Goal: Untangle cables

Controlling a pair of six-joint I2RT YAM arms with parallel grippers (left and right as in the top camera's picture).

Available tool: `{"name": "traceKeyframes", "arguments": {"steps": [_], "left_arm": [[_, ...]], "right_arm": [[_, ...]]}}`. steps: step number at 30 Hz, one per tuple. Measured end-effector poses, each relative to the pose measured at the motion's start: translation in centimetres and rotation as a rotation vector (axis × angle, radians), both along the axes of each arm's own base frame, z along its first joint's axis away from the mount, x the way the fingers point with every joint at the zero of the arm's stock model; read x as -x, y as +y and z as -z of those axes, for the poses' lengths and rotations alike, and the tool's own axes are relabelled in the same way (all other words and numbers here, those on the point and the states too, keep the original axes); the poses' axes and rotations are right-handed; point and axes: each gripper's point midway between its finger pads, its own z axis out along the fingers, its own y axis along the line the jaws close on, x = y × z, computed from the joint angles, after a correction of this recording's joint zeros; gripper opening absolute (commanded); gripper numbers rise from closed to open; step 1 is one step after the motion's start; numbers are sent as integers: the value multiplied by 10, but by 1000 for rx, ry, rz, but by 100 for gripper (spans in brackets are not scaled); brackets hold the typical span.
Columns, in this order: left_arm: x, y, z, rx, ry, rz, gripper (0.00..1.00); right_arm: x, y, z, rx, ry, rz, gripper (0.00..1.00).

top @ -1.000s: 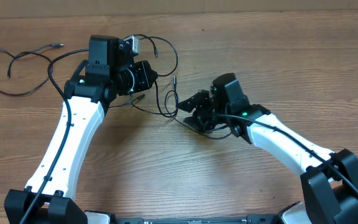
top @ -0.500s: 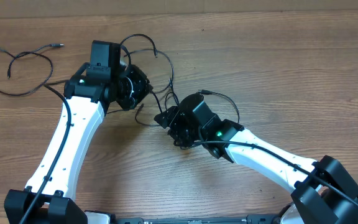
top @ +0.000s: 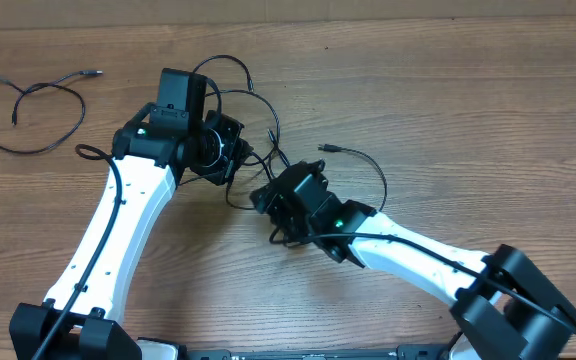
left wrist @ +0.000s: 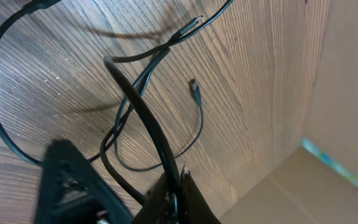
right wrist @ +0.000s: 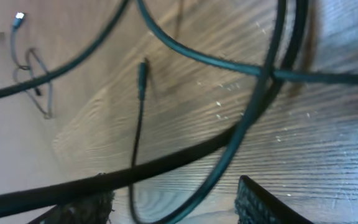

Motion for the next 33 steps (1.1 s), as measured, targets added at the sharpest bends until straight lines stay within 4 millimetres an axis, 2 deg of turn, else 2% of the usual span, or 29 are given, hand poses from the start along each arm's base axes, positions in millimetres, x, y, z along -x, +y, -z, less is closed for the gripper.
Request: {"name": "traceKeyframes", "arguments": {"steps": [1,3,4,5,10,14,17,18,19,23,27,30,33], "left_arm": [[0,0,0,3,5,-7,4],[0,0,0,7,10,-17,4],[0,0,0,9,14,-21,5],[0,0,0,12,17,-28,4],[0,1,0,0,6,-12,4],[-4,10,3,-87,-49,41,4],[-9,23,7,-199,-99,76,4],[-11,30,8,-253,-118,93,5],[-12,34,9,-286,-130,104,5],[-18,45,9,-412,-201,206,4],[-21,42,7,-496,-285,376,4],[-19,34,7,-552,-340,524,5],[-17,28,7,-588,-377,621,5]], "right_arm": [[2,1,3,6,6,-4,57],[4,2,10,18,16,-8,38],[5,2,12,20,22,-5,16],[6,2,13,27,23,-10,4],[8,3,13,9,44,-30,4],[13,-1,12,-31,103,-120,4],[20,-21,11,-14,163,-161,4],[23,-31,6,-5,176,-180,4],[23,-33,3,-7,170,-186,4],[18,-36,-36,-55,48,-251,4],[12,-34,-84,-129,-108,-289,4],[1,-45,-102,-149,-165,-265,4],[-13,-54,-109,-180,-186,-238,4]]}}
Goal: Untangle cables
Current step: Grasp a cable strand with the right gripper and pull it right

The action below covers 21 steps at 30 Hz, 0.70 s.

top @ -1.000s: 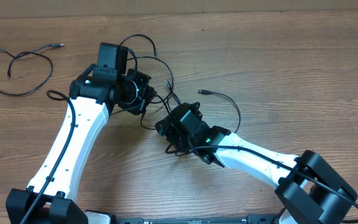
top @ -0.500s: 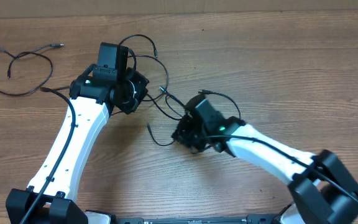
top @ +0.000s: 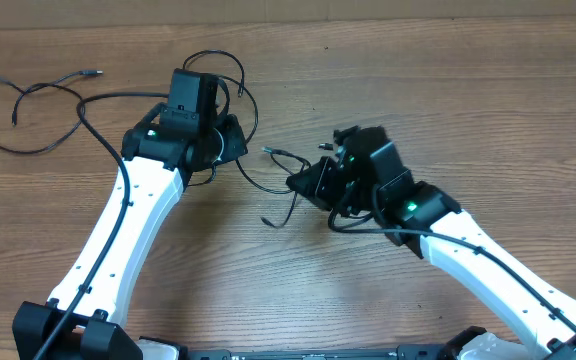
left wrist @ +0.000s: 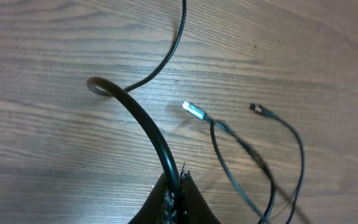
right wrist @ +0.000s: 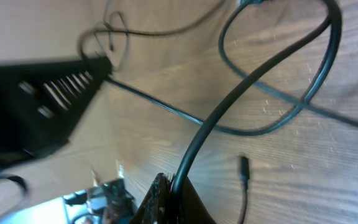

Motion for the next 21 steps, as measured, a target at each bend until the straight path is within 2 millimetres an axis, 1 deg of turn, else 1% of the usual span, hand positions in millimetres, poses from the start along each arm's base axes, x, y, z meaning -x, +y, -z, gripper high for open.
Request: {"name": "traceKeyframes", "arguments": {"steps": [3,10,15,21], "left_arm": [[1,-5,0,-24,-12,57,4],[7,-22,0,-69,-34,184,5],[7,-24,0,-77,-42,204,5],[13,-22,10,-85,-17,210,5]], "right_arm": [[-12,-6,-10,-50,-3,35,4],[-31,-26,-16,-143,114,167,4],[-45,-38,-29,-227,136,213,4],[-53,-48,-29,-245,165,272,4]]}}
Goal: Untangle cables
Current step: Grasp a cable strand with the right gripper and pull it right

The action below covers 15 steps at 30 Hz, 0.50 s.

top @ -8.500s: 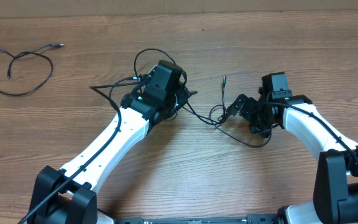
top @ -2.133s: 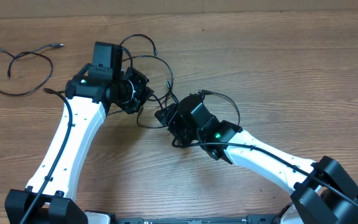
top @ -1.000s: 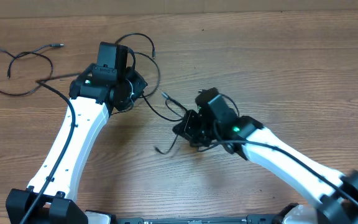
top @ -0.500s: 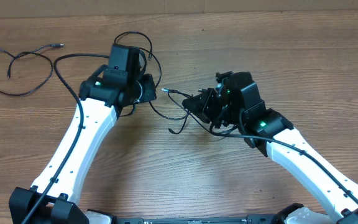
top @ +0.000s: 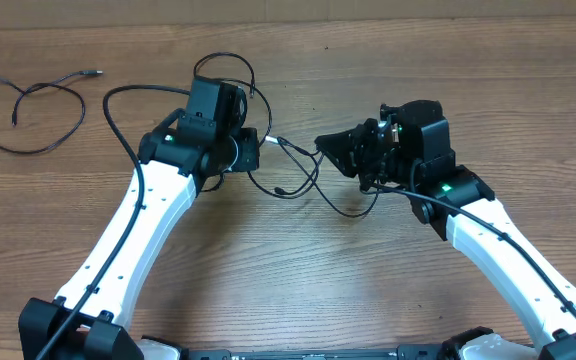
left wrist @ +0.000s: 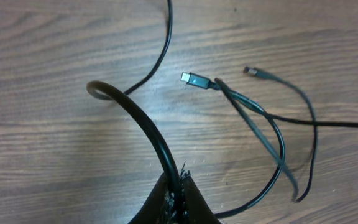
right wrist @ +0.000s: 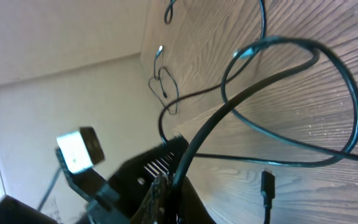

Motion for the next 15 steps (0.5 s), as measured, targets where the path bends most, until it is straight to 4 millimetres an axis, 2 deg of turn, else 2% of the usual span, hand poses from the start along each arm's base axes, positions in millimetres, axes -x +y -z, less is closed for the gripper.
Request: {"name": "traceKeyframes", "arguments": {"steps": [6,10,13,15], "left_arm": [[4,1,4,-31,2,52,5],[14,5,9,-81,32,129,4],[25,8,14,-121,64,194,4],[28,9,16,-139,71,227,4]], "right_arm": [[-7,-10,1,-7,22,53,4],[-17,-23,4,9,29,116,4],[-25,-47,17,54,70,207,4],[-28,-70,30,100,119,286,4]]}}
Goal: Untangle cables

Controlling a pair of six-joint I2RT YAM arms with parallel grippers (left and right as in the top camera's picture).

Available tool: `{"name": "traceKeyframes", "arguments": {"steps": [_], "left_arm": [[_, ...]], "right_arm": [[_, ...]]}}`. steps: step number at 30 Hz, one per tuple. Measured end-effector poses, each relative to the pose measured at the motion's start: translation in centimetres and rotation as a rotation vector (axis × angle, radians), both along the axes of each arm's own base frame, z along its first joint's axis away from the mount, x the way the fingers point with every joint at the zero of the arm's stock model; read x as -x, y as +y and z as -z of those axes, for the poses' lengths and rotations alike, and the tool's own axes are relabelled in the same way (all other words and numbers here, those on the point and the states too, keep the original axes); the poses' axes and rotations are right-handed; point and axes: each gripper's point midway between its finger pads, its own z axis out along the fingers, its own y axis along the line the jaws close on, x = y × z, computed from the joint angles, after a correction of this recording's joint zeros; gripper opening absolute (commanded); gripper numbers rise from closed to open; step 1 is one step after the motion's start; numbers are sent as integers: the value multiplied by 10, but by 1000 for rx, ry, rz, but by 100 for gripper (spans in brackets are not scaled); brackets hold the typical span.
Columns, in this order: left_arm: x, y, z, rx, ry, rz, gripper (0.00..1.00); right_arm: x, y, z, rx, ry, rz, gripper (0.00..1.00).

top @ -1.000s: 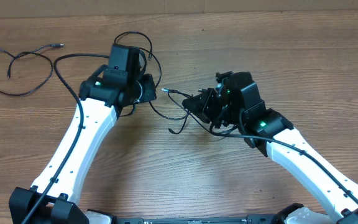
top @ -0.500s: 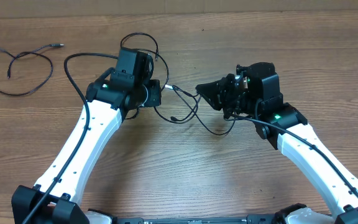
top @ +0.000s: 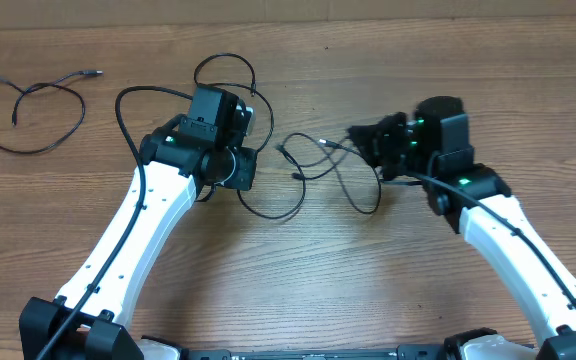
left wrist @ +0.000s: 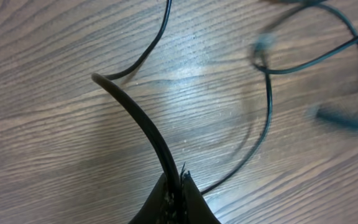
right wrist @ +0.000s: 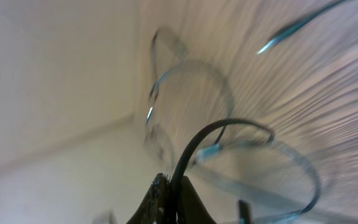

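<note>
Two thin black cables lie tangled at mid-table. My left gripper [top: 240, 166] is shut on one black cable [left wrist: 138, 118], which loops behind the wrist [top: 223, 62] and curves below it [top: 280, 208]. In the left wrist view the jaws [left wrist: 176, 186] pinch this cable. My right gripper [top: 366, 140] is shut on the other cable [top: 353, 190], whose plug ends [top: 288, 150] point toward the left arm. The right wrist view is blurred; the cable [right wrist: 197, 140] rises from the shut jaws [right wrist: 169, 186].
A third black cable [top: 28, 110] lies loosely coiled on its own at the far left of the wooden table [top: 298, 290]. The table's back edge [top: 368, 20] runs along the top. Both white arms reach in from the near edge.
My right gripper has moved right with its cable, dragging the loops and plug ends away from the left gripper. The left gripper has shifted a little and still holds its cable.
Both grippers were close together in the tangle, left shut on a cable, right open around another. Then the right was shut on its cable and stood farther right. It stood farther right again at each later moment, and the loops now lie spread between the arms.
</note>
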Motion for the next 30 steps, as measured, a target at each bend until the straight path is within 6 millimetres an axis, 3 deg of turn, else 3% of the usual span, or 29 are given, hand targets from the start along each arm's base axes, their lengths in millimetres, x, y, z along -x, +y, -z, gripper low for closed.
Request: {"name": "traceKeyframes", "arguments": {"steps": [7,10,14,17,20,23,24,28,29,30], "left_arm": [[-1,6,1,-46,-17,32,5],[-7,21,1,-117,-37,-37,5],[-13,40,-1,-183,-65,-177,4],[-22,45,-6,-185,-105,-244,4],[-32,45,-11,-171,-150,-286,4],[-42,44,-16,-143,-194,-327,5],[-45,43,-18,-132,-208,-340,9],[-59,40,-28,-71,-268,-414,17],[-65,39,-32,-43,-290,-448,30],[-66,38,-33,-38,-294,-454,36]], "right_arm": [[6,-95,44,158,196,271,4],[9,-122,50,205,216,317,4],[17,-141,58,264,243,321,5],[27,-141,64,303,269,278,20],[38,-141,71,353,294,222,49],[51,-141,78,399,328,162,65],[56,-142,80,414,342,141,73],[71,-142,86,458,379,67,85],[76,-141,88,471,387,41,90],[77,-141,88,475,389,36,90]]}}
